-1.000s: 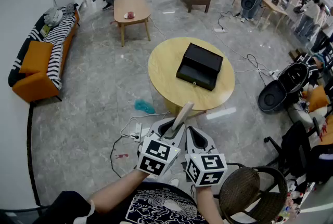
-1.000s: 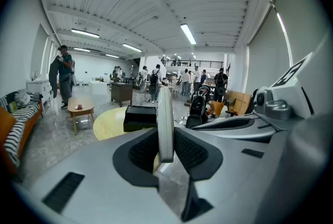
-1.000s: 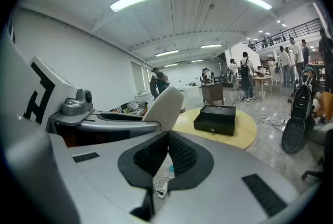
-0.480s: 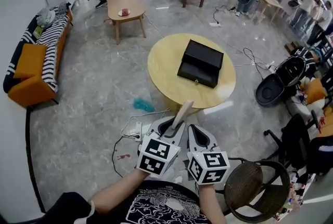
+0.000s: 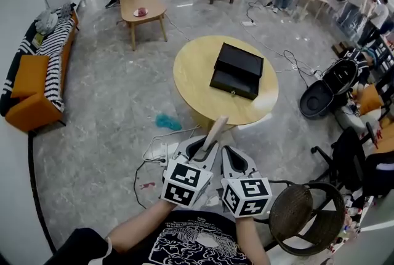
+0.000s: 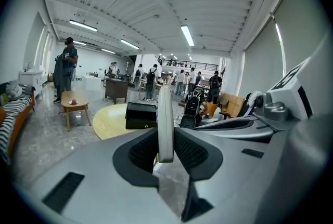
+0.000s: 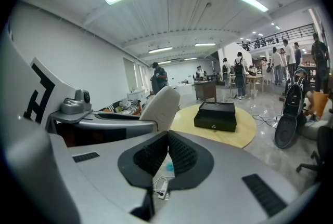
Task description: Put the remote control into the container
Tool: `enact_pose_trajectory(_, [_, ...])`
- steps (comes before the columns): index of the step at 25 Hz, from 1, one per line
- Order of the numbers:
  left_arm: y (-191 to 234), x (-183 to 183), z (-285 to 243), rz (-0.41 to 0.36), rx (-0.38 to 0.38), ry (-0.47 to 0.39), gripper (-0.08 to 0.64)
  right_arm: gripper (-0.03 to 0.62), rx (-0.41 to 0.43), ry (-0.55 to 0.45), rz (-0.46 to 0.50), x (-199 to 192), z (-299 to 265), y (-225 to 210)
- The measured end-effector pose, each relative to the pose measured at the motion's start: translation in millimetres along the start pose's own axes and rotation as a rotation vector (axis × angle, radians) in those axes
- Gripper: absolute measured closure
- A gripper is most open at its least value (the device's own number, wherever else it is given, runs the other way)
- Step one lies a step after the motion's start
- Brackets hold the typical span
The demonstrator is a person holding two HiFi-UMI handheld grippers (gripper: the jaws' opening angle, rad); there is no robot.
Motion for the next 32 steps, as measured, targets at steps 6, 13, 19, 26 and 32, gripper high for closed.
enact_pose_trajectory(6, [-7.4, 4.6, -14.9, -0.006, -0.018, 0.004, 0.460, 0.569, -0.015, -0.004, -0.011, 2.5, 0.2, -15.4])
enact_pose_trajectory(13, [-13.8, 7.6, -40.9, -0.021, -0.018, 0.012, 0.460, 0.569, 0.001, -0.012, -0.008, 9.2, -11.3, -39.6])
enact_pose_trajectory(19, [-12.8, 20.3, -66.9, -0.036, 0.001, 0.012, 0.460, 0.569, 0.009, -0.021, -0.007, 24.2, -22.7, -66.8])
enact_pose_trajectory(26, [-21.3, 31.6, -106.7, -0.037, 0.017, 0.034, 0.460, 0.569, 0.031, -0.008, -0.017, 34.5, -34.7, -104.6])
enact_pose_trajectory(32, [-23.2, 41.4, -147.1, -0.037, 0.026, 0.054, 0.460, 0.569, 0.042, -0.005, -0.034, 45.3, -51.2, -143.2])
Point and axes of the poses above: the fingertips, and each gripper's own axes: z backward along the fingers, y to its left, x out of its top, the point moved 2 cm from there along z, backward along the fingers, and after that the axes turned 8 degrees about x, right-handed, at the moved point
